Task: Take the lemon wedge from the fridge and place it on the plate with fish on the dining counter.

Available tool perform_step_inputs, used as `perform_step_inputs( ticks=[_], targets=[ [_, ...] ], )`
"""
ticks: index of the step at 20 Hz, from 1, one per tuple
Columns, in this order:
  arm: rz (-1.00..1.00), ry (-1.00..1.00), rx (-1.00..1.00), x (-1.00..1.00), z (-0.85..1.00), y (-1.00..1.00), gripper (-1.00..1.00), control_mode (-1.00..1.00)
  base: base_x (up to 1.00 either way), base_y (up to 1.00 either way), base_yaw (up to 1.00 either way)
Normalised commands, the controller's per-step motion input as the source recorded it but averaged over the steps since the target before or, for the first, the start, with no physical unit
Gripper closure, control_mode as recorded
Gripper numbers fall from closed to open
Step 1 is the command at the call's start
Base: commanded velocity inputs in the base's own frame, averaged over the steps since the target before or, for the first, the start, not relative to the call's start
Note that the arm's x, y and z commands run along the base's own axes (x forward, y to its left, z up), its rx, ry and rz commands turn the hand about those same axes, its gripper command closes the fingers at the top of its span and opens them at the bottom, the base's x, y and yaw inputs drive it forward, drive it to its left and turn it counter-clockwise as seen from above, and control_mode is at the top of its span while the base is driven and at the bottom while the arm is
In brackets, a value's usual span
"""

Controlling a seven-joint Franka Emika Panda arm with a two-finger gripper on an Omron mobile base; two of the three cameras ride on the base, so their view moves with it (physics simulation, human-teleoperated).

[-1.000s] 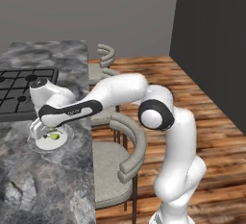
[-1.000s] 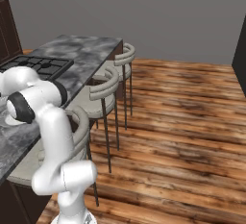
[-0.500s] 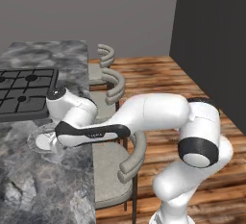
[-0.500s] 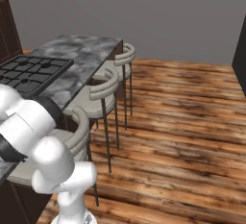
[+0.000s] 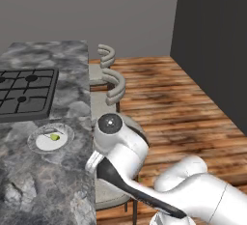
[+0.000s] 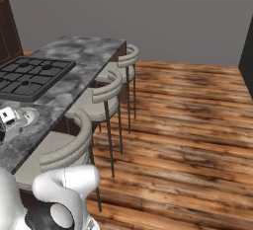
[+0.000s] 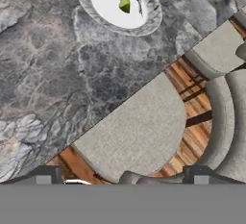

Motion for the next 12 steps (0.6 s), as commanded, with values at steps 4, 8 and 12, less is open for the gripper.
perform_step_inputs(
  ticks=[4,8,12],
  targets=[
    [0.0,-0.49,0.01,-1.0,0.28,-1.0,-1.0,-1.0,0.0,0.0,0.0],
    [-0.16,-0.25,0.34,-0.96,1.0,-1.0,-1.0,-1.0,0.0,0.0,0.0],
    [-0.08,-0.44,0.11,-0.88,1.0,-1.0,-1.0,-1.0,0.0,0.0,0.0]
  ],
)
